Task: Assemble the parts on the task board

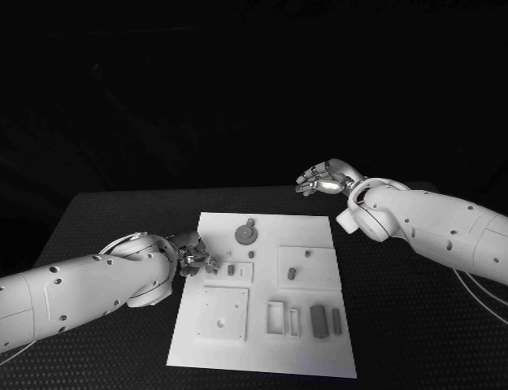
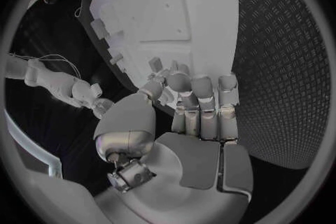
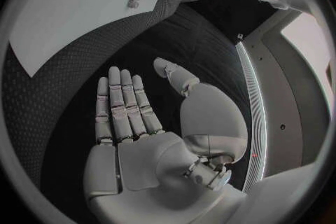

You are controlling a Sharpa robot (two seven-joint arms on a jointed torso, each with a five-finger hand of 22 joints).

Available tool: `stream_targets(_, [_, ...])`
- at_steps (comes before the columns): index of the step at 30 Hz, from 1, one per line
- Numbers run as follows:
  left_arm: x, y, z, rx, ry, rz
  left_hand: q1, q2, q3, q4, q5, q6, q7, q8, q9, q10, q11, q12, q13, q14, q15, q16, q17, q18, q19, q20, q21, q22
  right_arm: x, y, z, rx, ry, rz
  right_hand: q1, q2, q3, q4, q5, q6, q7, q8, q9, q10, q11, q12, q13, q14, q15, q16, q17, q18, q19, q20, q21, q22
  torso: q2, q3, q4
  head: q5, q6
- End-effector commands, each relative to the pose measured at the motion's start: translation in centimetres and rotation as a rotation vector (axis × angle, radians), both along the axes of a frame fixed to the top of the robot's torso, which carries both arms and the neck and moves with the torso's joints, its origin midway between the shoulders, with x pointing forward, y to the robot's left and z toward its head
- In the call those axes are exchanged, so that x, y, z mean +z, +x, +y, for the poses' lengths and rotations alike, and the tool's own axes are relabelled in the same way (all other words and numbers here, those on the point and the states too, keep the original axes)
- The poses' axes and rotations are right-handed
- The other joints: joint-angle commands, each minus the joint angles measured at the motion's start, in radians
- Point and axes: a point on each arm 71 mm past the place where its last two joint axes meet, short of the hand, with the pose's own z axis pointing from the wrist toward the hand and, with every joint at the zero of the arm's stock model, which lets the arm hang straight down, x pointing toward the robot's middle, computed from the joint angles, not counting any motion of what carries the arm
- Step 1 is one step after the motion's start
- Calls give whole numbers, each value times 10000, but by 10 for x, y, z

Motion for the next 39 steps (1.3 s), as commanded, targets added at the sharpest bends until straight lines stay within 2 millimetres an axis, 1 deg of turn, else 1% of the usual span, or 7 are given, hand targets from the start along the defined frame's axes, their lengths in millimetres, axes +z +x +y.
stream_targets(1, [-4, -1, -2, -69, 73, 53, -92, 118, -23, 22, -6, 710, -107, 10, -10, -2, -61, 73, 18, -8, -63, 60, 12, -76, 68, -1398, 52, 184, 0, -1, 2, 187, 32, 8, -42, 38, -55, 19, 38, -59, 34, 35, -11, 79, -10, -37, -9, 11, 56, -57, -14, -179, -71, 2, -54, 14, 1, 0, 11, -22, -10])
stream_targets(2, [-4, -1, -2, -78, 88, 77, -125, 122, -25, 33, -24, 733, -117, 29, -2, -7, -69, 78, 22, -11, -65, 63, 11, -75, 67, -1401, 53, 183, 0, -1, 2, 190, 35, 6, -42, 38, -55, 19, 39, -59, 34, 35, -12, 79, -10, -37, -9, 11, 56, -57, -14, -179, -71, 2, -54, 14, 0, 1, 8, -14, 10])
stream_targets(7, [-6, -2, -3, -113, 131, 135, -115, 106, 0, -5, -32, 748, -130, 50, 9, -14, -83, 87, 28, -14, -70, 69, 10, -66, 62, -1412, 55, 184, 0, -1, 2, 191, 36, 15, -44, 40, -55, 20, 40, -59, 34, 36, -12, 80, -10, -38, -8, 12, 56, -58, -14, -179, -71, 2, -54, 15, 2, -2, 15, -37, -36])
stream_targets(19, [-7, -3, -5, -291, 242, 204, -107, 110, 25, -36, -4, 751, -137, 64, 16, -18, -90, 96, 33, -14, -73, 76, 10, -61, 62, -1418, 60, 185, 0, -1, 2, 196, 51, 25, -59, 48, -58, 28, 44, -58, 35, 37, -14, 83, -9, -40, -8, 12, 56, -59, -15, -181, -69, 4, -55, 16, 0, -2, 7, -37, -74])
stream_targets(30, [-8, -4, -6, -405, 270, 295, 2, -219, 104, -180, 22, 747, -141, 107, 37, -30, -93, 119, 44, -26, -79, 87, -3, -58, 62, -1433, 82, 185, 0, -1, 2, 203, 42, 19, -78, 57, -62, 38, 51, -58, 36, 38, -17, 85, -9, -43, -8, 14, 55, -60, -15, -182, -68, 6, -55, 17, 1, -7, 16, -49, -80])
stream_targets(36, [-8, -5, -6, -437, 337, 257, 196, -600, 137, -317, -28, 775, -152, 166, 64, -24, -101, 132, 45, -21, -86, 101, -18, -57, 82, -1446, 105, 180, 0, -1, 1, 193, 67, 32, -98, 61, -67, 47, 57, -59, 37, 39, -18, 86, -8, -45, -8, 14, 56, -62, -16, -183, -67, 7, -56, 19, 2, -4, 3, -47, -77])
stream_targets(39, [-8, -5, -6, -427, 352, 231, 231, -726, 129, -314, -38, 776, -154, 181, 70, -24, -102, 132, 42, -20, -88, 102, -24, -60, 91, -1447, 109, 176, 0, -1, 1, 193, 68, 32, -103, 64, -67, 48, 59, -59, 37, 39, -19, 87, -8, -46, -8, 14, 56, -62, -16, -183, -67, 7, -56, 19, 3, -2, 4, -40, -85])
